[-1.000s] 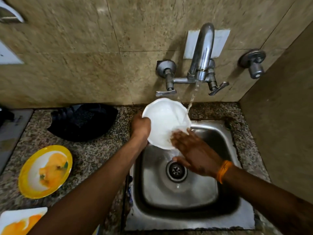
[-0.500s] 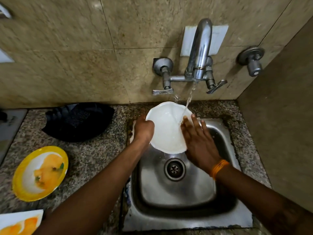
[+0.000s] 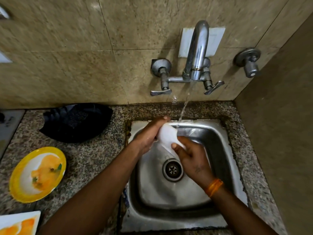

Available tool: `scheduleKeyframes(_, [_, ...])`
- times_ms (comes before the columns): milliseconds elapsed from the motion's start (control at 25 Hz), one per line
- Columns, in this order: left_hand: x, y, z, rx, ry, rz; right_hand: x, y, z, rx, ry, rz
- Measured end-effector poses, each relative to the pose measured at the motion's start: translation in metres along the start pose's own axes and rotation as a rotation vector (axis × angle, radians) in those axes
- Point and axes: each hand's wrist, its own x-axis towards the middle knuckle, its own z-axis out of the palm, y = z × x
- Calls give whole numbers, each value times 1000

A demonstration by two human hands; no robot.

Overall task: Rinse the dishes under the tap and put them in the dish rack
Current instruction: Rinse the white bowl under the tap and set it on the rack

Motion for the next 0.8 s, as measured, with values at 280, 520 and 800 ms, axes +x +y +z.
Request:
scheduleKeyframes(280, [-16,-23,-25,19,-61,28,34,17,-26,618,90,533])
scheduleKeyframes(520, [-34,-51,-25,-121,-226,90,74,28,-28,447,187,503])
scheduleKeyframes(800, [-33,-35,6,-89,-105,272,93,-3,-17,73,181,215])
